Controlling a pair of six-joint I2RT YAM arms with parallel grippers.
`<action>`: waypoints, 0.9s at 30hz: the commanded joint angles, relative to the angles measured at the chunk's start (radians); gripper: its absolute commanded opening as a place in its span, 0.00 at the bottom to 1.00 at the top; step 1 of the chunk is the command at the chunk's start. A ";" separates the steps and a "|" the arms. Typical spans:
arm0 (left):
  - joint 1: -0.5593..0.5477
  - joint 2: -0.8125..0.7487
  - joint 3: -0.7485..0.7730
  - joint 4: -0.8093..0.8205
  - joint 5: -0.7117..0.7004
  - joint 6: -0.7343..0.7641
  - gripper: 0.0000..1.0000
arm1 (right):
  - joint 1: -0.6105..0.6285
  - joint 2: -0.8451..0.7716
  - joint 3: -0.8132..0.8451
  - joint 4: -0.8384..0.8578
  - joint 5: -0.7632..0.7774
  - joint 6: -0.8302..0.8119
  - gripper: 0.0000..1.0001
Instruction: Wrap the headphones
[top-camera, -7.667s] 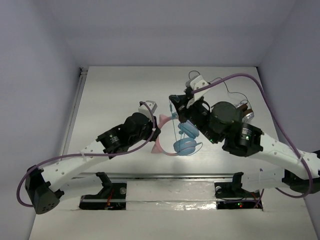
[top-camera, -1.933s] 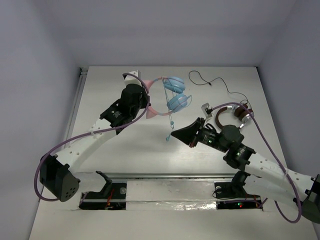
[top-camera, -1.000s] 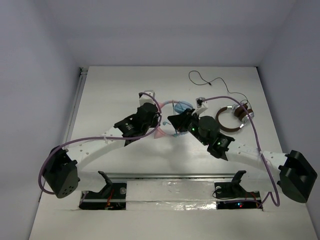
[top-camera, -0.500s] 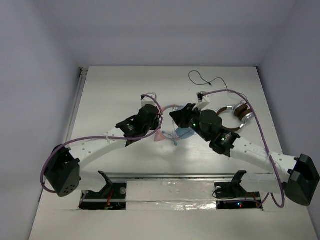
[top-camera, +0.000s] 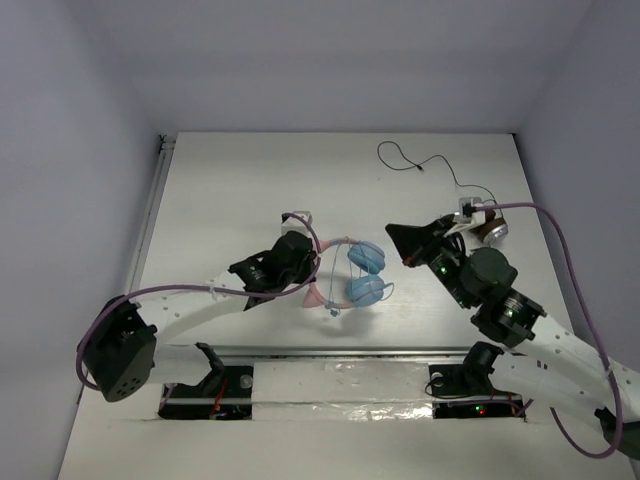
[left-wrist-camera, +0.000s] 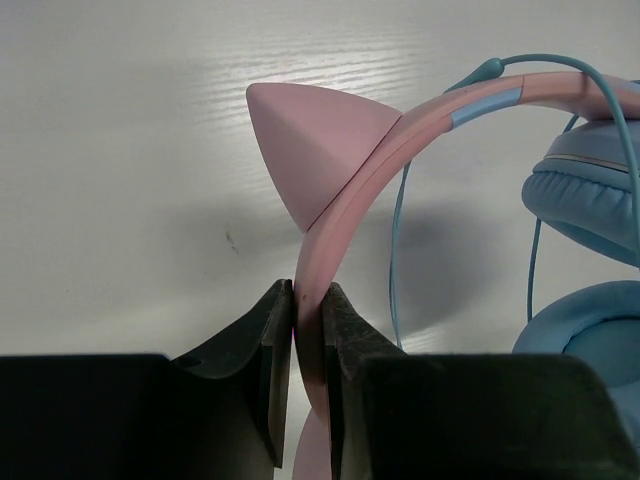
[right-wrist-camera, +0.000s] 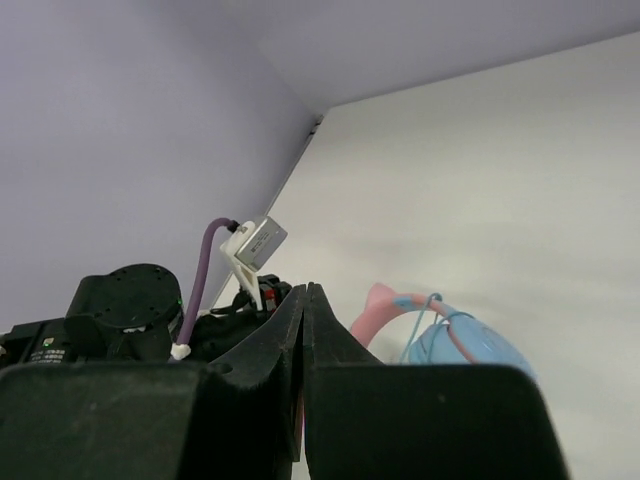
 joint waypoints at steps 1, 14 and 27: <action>-0.002 -0.022 -0.008 0.137 -0.028 -0.024 0.00 | 0.009 -0.060 -0.024 -0.064 0.061 -0.040 0.00; 0.009 0.083 0.079 0.210 -0.204 0.034 0.27 | 0.009 -0.276 0.028 -0.309 0.234 -0.046 0.09; 0.009 -0.226 0.106 0.171 -0.207 0.011 0.77 | 0.009 -0.319 0.256 -0.467 0.355 -0.043 0.99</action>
